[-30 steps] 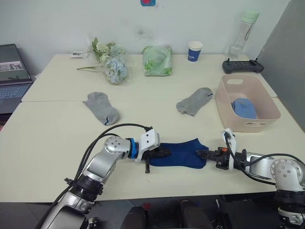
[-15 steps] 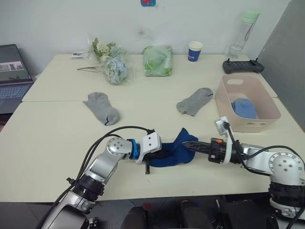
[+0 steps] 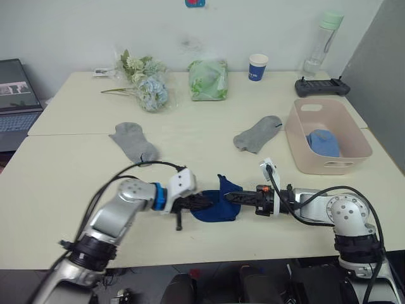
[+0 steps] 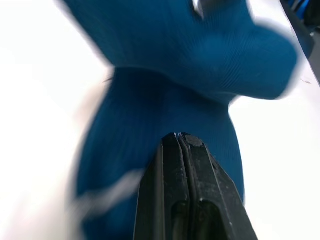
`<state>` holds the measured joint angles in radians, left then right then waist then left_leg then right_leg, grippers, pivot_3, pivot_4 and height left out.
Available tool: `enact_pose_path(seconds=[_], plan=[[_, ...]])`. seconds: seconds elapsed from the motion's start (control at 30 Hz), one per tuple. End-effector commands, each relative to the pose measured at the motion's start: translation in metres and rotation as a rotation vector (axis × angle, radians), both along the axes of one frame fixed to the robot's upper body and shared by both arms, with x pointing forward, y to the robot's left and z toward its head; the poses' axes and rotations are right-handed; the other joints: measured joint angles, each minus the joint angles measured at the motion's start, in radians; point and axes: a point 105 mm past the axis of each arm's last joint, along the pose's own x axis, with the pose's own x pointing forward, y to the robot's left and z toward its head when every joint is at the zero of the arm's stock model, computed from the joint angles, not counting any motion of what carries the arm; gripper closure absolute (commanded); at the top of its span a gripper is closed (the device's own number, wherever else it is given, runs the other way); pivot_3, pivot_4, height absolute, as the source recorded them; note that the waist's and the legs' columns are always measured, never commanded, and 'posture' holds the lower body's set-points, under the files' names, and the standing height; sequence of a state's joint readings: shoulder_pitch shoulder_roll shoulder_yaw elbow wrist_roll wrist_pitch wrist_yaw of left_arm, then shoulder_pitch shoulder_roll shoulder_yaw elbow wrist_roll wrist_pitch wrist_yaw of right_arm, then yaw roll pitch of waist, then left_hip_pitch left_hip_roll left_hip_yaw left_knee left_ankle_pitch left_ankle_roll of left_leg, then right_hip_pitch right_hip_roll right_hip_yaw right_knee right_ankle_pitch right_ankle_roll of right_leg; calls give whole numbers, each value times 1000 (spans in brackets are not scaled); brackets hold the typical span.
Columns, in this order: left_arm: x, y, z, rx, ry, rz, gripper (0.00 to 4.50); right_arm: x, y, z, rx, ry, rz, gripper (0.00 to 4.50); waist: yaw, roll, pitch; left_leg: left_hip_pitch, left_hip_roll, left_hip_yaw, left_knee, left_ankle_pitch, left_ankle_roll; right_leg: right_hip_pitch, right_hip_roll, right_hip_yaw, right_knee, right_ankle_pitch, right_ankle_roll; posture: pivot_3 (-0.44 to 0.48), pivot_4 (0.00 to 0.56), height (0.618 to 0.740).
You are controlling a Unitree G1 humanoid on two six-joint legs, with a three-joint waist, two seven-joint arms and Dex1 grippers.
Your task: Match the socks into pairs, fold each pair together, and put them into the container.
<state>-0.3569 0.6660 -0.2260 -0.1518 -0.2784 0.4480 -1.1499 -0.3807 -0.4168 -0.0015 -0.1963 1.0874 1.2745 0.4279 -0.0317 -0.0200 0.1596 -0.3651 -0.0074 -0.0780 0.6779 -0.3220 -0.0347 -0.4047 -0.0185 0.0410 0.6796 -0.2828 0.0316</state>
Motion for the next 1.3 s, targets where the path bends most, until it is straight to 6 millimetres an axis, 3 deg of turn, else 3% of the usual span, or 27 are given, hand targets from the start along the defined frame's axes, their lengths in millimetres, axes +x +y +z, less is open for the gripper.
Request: enact_pose_path(seconds=[0.03, 0.17, 0.23, 0.27, 0.33, 0.63, 0.83, 0.93, 1.03, 1.2, 1.3], plan=[[-7, 5, 44, -65, -48, -21, 4485, 2, 9, 5, -8, -68, 19, 4500, 0, 0, 0, 0, 0, 0, 0, 0, 0, 0, 0, 0, 0, 0, 0, 0, 150, 740], [-4, 20, 52, -39, -69, 21, 4485, 4, 18, 1, -25, -78, 31, 4500, 0, 1, 1, 0, 0, 0, 0, 0, 0, 0, 0, 0, 0, 0, 0, 0, 150, 740], [0, 29, 46, -23, -72, 53, 4485, 5, 25, -6, -55, -84, 42, 4500, 0, 1, 1, 0, 0, 0, 0, 0, 0, 0, 0, -1, 0, 0, 0, 0, 150, 740], [2, 30, 44, -20, -77, 61, 4500, 6, 28, -7, -63, -88, 48, 3931, 0, 1, 1, 0, 0, 1, 0, 0, 0, 0, 0, -1, 0, 0, 0, 0, 150, 740], [3, 25, 47, -51, -83, 67, 4500, 4, 30, -2, -49, -94, 64, 3419, 0, 1, 1, 0, 0, 1, 0, 0, 0, 0, 0, -1, 0, 0, 0, 0, 150, 740], [6, -1, 74, -168, -114, 14, 4500, -11, 24, 34, 101, -96, 126, 230, 1, 1, 1, 0, 0, 0, 0, 0, 0, 0, -1, -1, 0, 0, 0, 0, 150, 740], [-2, -11, 59, -124, -100, -54, 4500, -8, 4, 37, 37, -125, 64, 230, 0, 1, 1, 0, -1, 0, 0, 0, 0, 0, 0, -1, -1, 0, 0, 0, 150, 740], [-5, -9, 36, -40, -118, -70, 4500, 0, -12, 26, -47, -113, -18, 230, 1, 1, 1, 0, -1, 1, 0, 0, 0, 0, 0, 0, -1, 0, 0, 0, 150, 740], [-6, -2, -5, 36, -117, -33, 4500, 5, -28, 7, -133, -93, -95, 230, 2, 1, 1, 0, 0, 1, -1, 0, 0, 0, 0, 1, -1, 0, 0, 0, 150, 740], [-7, 17, -40, 178, -161, -34, 4500, -1, -25, -9, -157, -38, -84, 230, 2, 2, 1, 0, 0, 0, -1, 0, 0, 0, 0, 1, -1, 0, 0, 0, 150, 740], [-8, 26, -46, 194, -152, -27, 4500, -6, -18, -16, -144, 17, -56, 230, 2, 2, 1, 1, 0, 1, -1, 0, 0, 0, 0, 1, 0, 0, 0, 0, 150, 740]])
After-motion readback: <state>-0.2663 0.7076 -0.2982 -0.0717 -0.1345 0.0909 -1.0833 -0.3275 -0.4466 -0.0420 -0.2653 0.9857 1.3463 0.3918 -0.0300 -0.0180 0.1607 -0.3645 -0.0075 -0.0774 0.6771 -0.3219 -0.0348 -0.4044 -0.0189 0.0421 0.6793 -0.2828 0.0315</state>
